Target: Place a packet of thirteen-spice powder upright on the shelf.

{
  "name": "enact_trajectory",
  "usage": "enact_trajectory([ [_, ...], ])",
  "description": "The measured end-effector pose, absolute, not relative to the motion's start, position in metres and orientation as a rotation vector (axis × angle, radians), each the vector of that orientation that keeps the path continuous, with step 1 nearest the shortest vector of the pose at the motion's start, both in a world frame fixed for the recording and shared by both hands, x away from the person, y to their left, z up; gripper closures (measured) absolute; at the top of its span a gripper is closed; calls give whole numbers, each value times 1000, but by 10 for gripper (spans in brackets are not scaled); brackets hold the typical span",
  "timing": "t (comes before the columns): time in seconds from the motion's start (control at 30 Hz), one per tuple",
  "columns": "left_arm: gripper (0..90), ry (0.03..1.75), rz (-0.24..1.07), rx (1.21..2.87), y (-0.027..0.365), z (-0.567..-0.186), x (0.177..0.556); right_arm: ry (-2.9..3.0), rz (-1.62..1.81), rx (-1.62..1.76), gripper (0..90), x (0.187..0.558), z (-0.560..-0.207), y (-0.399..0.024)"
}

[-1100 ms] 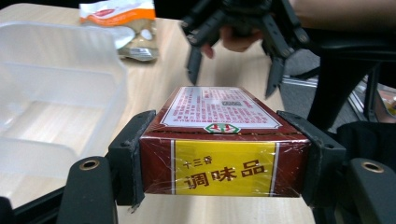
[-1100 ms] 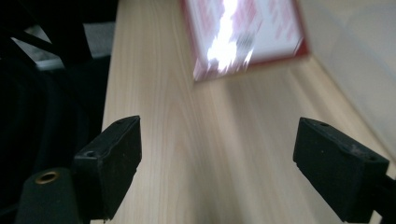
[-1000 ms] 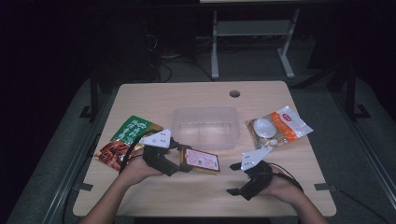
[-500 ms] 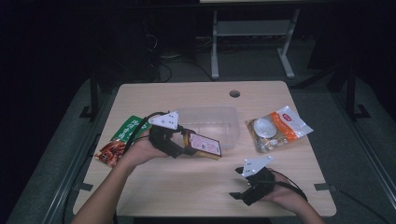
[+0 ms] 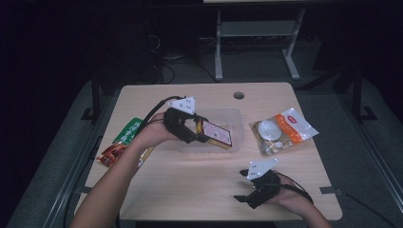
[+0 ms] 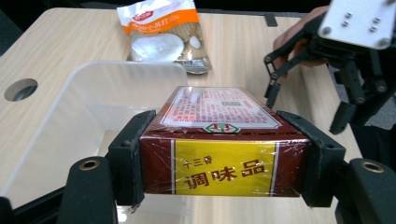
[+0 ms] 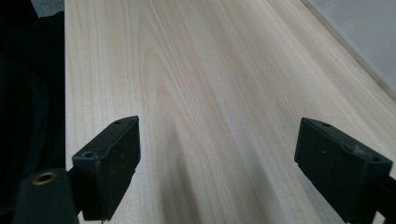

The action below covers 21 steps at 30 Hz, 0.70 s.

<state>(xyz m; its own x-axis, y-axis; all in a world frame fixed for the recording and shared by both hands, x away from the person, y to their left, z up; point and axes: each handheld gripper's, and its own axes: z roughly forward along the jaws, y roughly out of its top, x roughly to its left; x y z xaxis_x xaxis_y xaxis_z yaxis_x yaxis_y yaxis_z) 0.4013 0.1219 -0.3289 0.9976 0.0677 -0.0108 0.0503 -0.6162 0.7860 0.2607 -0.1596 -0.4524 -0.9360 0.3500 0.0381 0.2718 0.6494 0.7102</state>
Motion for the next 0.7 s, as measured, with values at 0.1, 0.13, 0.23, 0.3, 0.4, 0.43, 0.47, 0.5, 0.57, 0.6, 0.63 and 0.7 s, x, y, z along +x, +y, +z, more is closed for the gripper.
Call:
enact_trajectory([
  [0.1,315,86,26,2240,117,-326,410,2754,1164,518,139,261,-452,-161],
  [0.13,315,91,23,2241,115,-325,413,2753,1167,524,139,262,-452,-161],
  [0.23,315,97,29,2248,110,-323,423,2751,1171,535,139,261,-451,-162],
  [0.3,315,106,35,2257,107,-321,431,2751,1173,531,139,262,-450,-162],
  [0.4,315,107,34,2257,104,-320,440,2747,1177,525,139,262,-450,-163],
  [0.43,315,108,36,2265,102,-319,443,2747,1175,526,139,262,-450,-163],
  [0.47,314,102,43,2273,100,-319,445,2748,1175,526,139,262,-450,-163],
  [0.5,315,97,50,2276,99,-319,448,2747,1175,525,139,262,-451,-163],
  [0.57,314,99,38,2277,95,-320,454,2748,1177,524,139,262,-450,-163],
  [0.6,315,97,40,2280,94,-320,457,2748,1177,529,139,261,-450,-164],
  [0.63,315,99,42,2284,92,-320,460,2747,1179,531,139,262,-450,-164],
  [0.7,314,109,33,2280,88,-322,466,2746,1181,534,139,262,-450,-164],
])
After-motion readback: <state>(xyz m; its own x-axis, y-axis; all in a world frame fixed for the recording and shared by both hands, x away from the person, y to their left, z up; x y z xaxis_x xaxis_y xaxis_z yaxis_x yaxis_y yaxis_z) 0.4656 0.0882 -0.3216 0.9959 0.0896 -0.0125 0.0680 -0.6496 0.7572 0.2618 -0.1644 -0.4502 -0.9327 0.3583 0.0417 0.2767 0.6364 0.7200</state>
